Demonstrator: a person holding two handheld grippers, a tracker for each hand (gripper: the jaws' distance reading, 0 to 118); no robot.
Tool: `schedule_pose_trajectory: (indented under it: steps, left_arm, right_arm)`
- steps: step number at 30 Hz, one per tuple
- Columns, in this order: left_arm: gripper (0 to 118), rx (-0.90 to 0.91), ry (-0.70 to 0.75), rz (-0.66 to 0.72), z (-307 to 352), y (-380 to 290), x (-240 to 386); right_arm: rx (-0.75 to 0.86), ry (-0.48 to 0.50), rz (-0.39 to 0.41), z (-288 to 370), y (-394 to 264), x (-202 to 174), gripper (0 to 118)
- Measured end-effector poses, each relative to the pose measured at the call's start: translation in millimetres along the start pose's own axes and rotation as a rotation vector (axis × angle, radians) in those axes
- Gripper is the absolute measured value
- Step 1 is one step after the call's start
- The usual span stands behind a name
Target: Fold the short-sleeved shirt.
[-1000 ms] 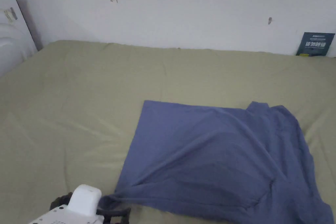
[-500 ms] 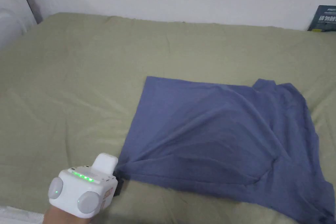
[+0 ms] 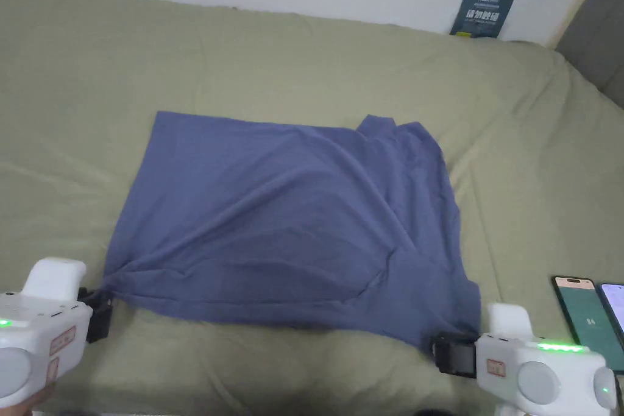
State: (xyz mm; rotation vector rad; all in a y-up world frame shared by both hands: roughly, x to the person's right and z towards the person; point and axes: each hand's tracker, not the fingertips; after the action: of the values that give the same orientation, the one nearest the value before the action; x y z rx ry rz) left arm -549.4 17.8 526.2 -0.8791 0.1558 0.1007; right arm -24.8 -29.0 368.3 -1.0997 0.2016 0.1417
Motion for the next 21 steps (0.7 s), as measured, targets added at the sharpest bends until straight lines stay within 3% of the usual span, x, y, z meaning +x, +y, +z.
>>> schedule_pose_trajectory:
  steps: [1,2,3,5,7,11,12,15,18,21]
  left_arm:
    - [8,-0.001,-0.002,0.001,0.2,0.2,0.8]
    - [8,-0.009,0.001,0.001,-1.4,0.1,-0.6]
    - [8,-0.024,0.019,-0.014,-3.3,0.0,-3.7]
    - [7,-0.030,0.026,-0.019,-1.9,0.4,-6.5]
    - [7,-0.046,-0.010,0.013,1.6,3.2,-8.8]
    - [7,-0.063,-0.007,-0.042,4.9,20.1,-14.9]
    - [7,-0.065,-0.009,-0.048,7.9,28.0,-15.2]
    - [7,-0.101,-0.035,-0.075,9.2,71.3,-21.8]
    - [7,-0.203,-0.105,-0.072,-13.8,111.8,-31.3]
    - [7,-0.252,-0.098,-0.061,-49.8,162.6,-33.4]
  right_arm:
    - [-0.022,0.039,-0.028,-4.1,-2.2,4.2,69]
    - [0.006,0.082,-0.078,-1.5,-3.2,9.0,40]
    - [0.050,0.050,-0.105,9.5,-2.9,9.6,5]
    - [0.081,0.119,-0.113,23.7,0.3,9.5,5]
    - [0.103,0.091,-0.094,36.8,2.9,8.5,5]
    - [0.123,0.150,-0.113,63.3,28.6,16.2,5]
    - [0.105,0.184,-0.070,64.4,45.0,15.1,5]
    - [0.075,0.230,-0.057,75.0,91.7,20.7,5]
    - [0.080,0.246,-0.068,93.0,140.0,24.8,5]
    - [0.030,0.243,-0.085,65.3,202.2,30.3,5]
